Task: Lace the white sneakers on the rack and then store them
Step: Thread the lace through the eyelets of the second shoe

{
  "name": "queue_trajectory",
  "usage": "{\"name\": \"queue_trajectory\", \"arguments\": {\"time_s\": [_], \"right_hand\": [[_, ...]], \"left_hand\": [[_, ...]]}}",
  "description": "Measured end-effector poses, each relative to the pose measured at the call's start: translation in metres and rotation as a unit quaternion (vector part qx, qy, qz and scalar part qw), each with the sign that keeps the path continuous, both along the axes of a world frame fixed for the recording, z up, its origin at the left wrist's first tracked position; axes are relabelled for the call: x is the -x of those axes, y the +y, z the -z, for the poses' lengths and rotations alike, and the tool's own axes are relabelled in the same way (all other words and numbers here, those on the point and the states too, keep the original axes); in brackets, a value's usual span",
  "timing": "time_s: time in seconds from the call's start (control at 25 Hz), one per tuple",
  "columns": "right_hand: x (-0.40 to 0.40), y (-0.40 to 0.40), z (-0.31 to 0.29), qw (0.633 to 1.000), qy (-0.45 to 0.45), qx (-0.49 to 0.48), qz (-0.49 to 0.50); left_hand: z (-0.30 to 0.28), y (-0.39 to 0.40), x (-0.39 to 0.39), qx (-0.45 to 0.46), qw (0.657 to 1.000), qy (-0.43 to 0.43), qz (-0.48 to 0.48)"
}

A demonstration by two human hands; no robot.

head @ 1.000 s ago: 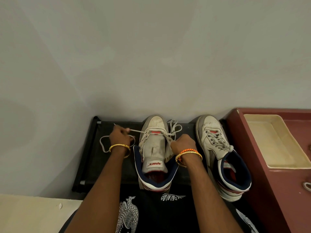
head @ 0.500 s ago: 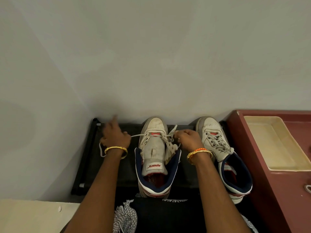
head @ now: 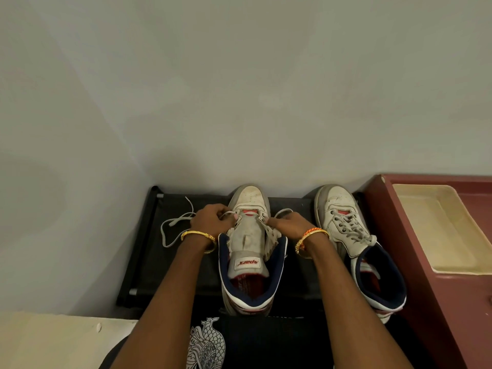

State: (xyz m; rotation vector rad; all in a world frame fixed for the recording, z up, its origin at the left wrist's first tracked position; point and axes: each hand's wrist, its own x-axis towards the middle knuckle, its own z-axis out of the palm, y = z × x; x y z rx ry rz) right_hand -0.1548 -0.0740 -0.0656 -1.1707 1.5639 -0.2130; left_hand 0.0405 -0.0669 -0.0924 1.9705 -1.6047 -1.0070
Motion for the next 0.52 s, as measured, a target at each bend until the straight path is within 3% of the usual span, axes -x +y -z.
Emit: {"name": "queue_trajectory", "arguments": {"time_s": [0.16, 0.36, 0.4, 0.48, 0.52], "right_hand": [[-0.001, 0.0, -0.008, 0.997, -0.045, -0.038, 0.04], [0.017, -0.003, -0.026, 0.938, -0.257, -0.063, 0.225], [0.019, -0.003, -0.033, 0.942, -0.243, -0.037, 0.229], [0.027, -0.005, -0.052, 0.961, -0.118, 0.116, 0.222], [0.034, -0.007, -0.065, 0.943, -0.066, 0.217, 0.242]], "left_hand": [[-0.005, 0.002, 0.003, 0.015, 1.0, 0.014, -0.016], [-0.012, 0.003, 0.002, 0.044, 0.996, 0.048, -0.06], [-0.012, 0.002, 0.001, 0.046, 0.995, 0.046, -0.071], [-0.01, 0.002, -0.002, 0.045, 0.994, 0.029, -0.09], [-0.009, 0.002, -0.004, 0.045, 0.994, 0.02, -0.101]]}}
